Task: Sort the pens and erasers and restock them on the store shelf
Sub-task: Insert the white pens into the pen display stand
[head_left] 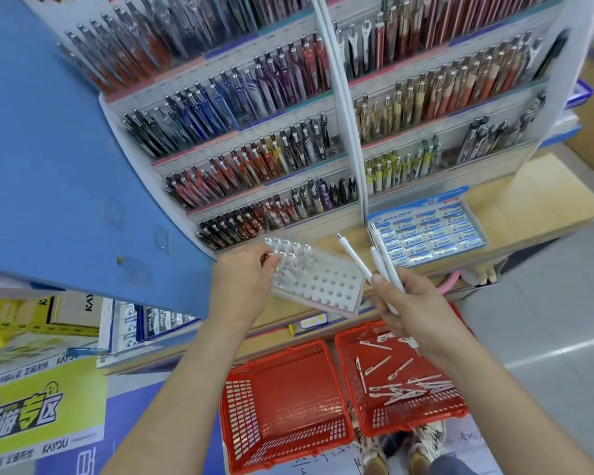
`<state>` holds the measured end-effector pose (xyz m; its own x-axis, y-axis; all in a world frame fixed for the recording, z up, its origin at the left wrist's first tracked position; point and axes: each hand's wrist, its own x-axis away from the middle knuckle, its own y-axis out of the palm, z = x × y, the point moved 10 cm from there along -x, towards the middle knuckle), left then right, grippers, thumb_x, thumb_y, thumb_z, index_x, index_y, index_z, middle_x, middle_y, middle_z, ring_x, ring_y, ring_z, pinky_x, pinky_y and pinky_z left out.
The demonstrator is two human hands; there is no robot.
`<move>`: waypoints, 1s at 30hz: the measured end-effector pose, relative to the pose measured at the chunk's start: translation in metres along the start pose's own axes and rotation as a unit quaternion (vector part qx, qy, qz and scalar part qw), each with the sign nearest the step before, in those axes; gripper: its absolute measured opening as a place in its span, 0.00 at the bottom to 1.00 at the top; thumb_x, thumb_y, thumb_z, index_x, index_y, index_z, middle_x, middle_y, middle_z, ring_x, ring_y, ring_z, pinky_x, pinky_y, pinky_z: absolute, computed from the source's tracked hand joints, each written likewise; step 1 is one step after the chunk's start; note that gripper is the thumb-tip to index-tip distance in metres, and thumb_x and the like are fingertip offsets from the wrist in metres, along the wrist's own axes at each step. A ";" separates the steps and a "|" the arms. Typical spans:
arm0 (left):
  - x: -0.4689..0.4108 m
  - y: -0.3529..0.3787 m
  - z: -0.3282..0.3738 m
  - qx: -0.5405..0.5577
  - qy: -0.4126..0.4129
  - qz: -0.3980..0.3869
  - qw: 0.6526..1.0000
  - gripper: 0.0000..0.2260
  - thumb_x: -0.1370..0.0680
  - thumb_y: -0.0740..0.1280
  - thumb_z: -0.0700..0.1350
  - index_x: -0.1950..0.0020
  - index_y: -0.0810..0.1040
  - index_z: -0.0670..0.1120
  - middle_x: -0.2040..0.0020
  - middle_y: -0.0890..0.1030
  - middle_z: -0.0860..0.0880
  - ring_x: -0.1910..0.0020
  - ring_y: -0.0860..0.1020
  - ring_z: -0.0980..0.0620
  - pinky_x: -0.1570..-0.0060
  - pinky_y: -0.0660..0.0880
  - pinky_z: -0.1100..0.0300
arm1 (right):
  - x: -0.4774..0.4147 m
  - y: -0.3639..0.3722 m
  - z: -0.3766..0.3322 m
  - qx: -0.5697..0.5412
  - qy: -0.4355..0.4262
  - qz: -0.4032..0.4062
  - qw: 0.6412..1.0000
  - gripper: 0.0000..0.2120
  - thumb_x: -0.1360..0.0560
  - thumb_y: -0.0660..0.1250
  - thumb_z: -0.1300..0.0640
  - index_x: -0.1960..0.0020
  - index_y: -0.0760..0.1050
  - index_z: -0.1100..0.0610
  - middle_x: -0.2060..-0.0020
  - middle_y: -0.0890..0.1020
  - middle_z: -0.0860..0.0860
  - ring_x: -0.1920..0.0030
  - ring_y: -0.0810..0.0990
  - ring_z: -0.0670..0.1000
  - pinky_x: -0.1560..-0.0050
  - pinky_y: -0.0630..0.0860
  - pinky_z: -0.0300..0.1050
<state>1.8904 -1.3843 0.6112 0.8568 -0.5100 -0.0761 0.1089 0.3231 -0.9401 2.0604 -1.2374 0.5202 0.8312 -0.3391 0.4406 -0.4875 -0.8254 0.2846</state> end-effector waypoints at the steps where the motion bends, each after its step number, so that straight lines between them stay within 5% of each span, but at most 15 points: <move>1: 0.000 0.002 0.001 -0.005 0.004 -0.004 1.000 0.08 0.24 0.68 0.50 0.58 0.81 0.47 0.65 0.80 0.49 0.63 0.77 0.48 0.61 0.74 0.53 | 0.000 0.000 0.000 -0.005 0.000 0.001 1.000 0.11 0.21 0.61 0.54 0.56 0.69 0.61 0.73 0.70 0.51 0.78 0.57 0.47 0.77 0.55 0.35; 9: -0.001 0.022 -0.002 -0.055 0.001 -0.032 0.998 0.09 0.24 0.68 0.49 0.51 0.84 0.46 0.54 0.78 0.47 0.50 0.74 0.46 0.51 0.70 0.55 | 0.003 0.000 -0.004 -0.035 -0.019 0.003 0.999 0.12 0.24 0.66 0.54 0.52 0.71 0.64 0.74 0.70 0.50 0.76 0.58 0.48 0.77 0.54 0.38; 17: -0.002 0.018 0.003 -0.102 -0.023 -0.063 0.992 0.12 0.25 0.68 0.53 0.50 0.83 0.47 0.56 0.78 0.49 0.52 0.75 0.49 0.55 0.71 0.56 | 0.007 0.009 -0.004 -0.036 -0.006 -0.024 0.999 0.14 0.23 0.63 0.51 0.53 0.76 0.63 0.70 0.75 0.54 0.78 0.59 0.47 0.77 0.55 0.37; 20: 0.007 -0.005 0.016 0.087 -0.061 -0.050 0.993 0.08 0.24 0.68 0.50 0.48 0.82 0.50 0.59 0.80 0.53 0.59 0.77 0.53 0.57 0.75 0.58 | 0.009 0.015 -0.006 -0.040 0.011 -0.059 0.997 0.16 0.26 0.63 0.49 0.53 0.76 0.62 0.74 0.72 0.53 0.79 0.59 0.46 0.78 0.55 0.35; 23: 0.019 -0.001 0.046 0.367 -0.084 -0.156 0.913 0.07 0.23 0.67 0.42 0.46 0.81 0.48 0.57 0.83 0.48 0.61 0.80 0.54 0.60 0.78 0.63 | 0.011 0.027 -0.006 -0.058 0.031 -0.104 0.992 0.15 0.26 0.63 0.49 0.55 0.76 0.62 0.77 0.69 0.52 0.81 0.59 0.45 0.79 0.56 0.33; 30: 0.031 -0.002 0.039 0.450 -0.157 -0.176 0.862 0.06 0.26 0.69 0.35 0.50 0.81 0.39 0.64 0.83 0.43 0.66 0.82 0.52 0.61 0.80 0.61 | 0.015 0.039 -0.008 -0.084 0.026 -0.117 0.989 0.10 0.27 0.64 0.50 0.64 0.76 0.53 0.77 0.67 0.53 0.80 0.58 0.45 0.78 0.52 0.35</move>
<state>1.9359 -1.3697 0.6237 0.7695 -0.5080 0.3872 0.6157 0.7512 -0.2380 2.0518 -1.2706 0.5450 0.9139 -0.1211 0.3875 -0.3251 -0.7899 0.5199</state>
